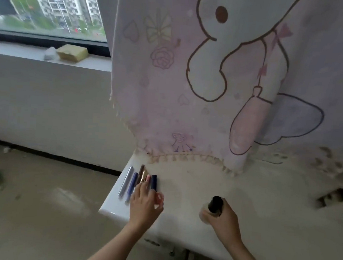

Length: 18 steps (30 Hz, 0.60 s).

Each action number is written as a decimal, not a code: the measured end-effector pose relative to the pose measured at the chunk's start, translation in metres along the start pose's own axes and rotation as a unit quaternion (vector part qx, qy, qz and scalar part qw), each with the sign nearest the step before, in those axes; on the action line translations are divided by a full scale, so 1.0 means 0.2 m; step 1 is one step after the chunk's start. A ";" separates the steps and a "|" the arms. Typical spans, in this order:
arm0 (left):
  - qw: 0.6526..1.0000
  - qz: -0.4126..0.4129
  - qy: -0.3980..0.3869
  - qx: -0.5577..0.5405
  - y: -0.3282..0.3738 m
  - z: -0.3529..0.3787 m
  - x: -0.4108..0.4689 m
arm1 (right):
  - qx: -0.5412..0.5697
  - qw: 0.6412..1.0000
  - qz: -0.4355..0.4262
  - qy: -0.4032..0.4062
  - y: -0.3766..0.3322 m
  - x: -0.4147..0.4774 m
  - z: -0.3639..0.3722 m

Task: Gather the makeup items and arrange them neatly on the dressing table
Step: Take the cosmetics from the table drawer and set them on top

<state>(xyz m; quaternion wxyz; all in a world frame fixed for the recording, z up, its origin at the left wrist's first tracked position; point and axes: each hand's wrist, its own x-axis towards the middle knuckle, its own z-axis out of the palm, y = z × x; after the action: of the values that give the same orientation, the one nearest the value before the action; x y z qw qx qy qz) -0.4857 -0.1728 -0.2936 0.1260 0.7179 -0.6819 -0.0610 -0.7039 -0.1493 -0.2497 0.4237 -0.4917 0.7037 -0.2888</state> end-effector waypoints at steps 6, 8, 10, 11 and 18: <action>0.996 -0.001 -0.085 0.012 0.01 0.12 0.24 | 0.003 1.000 0.026 0.015 -0.06 0.09 0.06; 0.995 0.030 -0.089 0.033 0.00 0.15 0.28 | 0.001 0.999 0.030 0.025 -0.07 0.11 0.08; 0.993 0.057 -0.096 0.037 -0.01 0.17 0.29 | -0.005 0.999 0.034 0.034 -0.06 0.13 0.10; 0.992 0.073 -0.093 0.041 -0.01 0.18 0.29 | -0.006 0.999 0.039 0.034 -0.06 0.13 0.10; 0.992 0.078 -0.097 0.029 -0.02 0.22 0.28 | -0.023 0.997 0.057 0.037 -0.06 0.14 0.15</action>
<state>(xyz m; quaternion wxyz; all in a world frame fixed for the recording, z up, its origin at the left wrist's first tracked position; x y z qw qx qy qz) -0.4902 -0.2324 -0.3314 0.0430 0.6568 -0.7461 -0.1003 -0.6760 -0.1797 -0.2632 0.4012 -0.4494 0.7526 -0.2657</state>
